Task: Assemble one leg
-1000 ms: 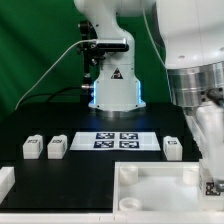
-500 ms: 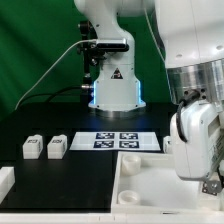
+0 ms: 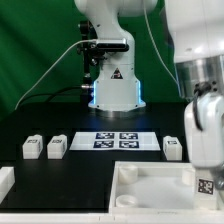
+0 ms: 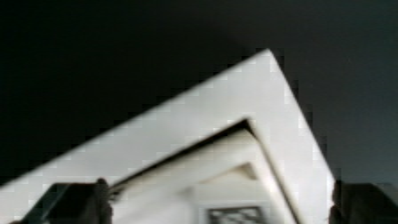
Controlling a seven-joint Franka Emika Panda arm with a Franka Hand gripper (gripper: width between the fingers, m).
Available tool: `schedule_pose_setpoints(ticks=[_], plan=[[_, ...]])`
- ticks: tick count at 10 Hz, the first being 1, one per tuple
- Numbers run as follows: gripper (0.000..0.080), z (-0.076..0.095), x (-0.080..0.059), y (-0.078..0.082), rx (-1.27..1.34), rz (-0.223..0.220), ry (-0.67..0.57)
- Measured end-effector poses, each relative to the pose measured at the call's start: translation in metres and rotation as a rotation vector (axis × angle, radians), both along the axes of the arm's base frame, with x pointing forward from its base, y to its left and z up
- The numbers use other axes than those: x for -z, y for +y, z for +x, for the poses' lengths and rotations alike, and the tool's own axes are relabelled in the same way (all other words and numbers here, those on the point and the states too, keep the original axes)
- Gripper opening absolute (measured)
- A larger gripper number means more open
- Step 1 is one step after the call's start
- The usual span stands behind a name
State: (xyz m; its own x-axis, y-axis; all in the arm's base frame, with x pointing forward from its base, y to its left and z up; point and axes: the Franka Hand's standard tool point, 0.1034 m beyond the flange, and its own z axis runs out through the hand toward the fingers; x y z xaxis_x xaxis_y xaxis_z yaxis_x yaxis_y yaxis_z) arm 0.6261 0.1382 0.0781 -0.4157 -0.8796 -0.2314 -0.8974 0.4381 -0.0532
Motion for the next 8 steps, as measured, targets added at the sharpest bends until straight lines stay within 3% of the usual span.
schedule_pose_setpoints(ticks=[2, 3, 8], plan=[[0.0642, -0.005, -0.021, 0.007, -0.159, -0.010, -0.045], [0.0648, -0.006, -0.024, 0.012, -0.142, 0.000, -0.033], [0.0649, -0.008, -0.019, 0.010, -0.145, -0.003, -0.028]])
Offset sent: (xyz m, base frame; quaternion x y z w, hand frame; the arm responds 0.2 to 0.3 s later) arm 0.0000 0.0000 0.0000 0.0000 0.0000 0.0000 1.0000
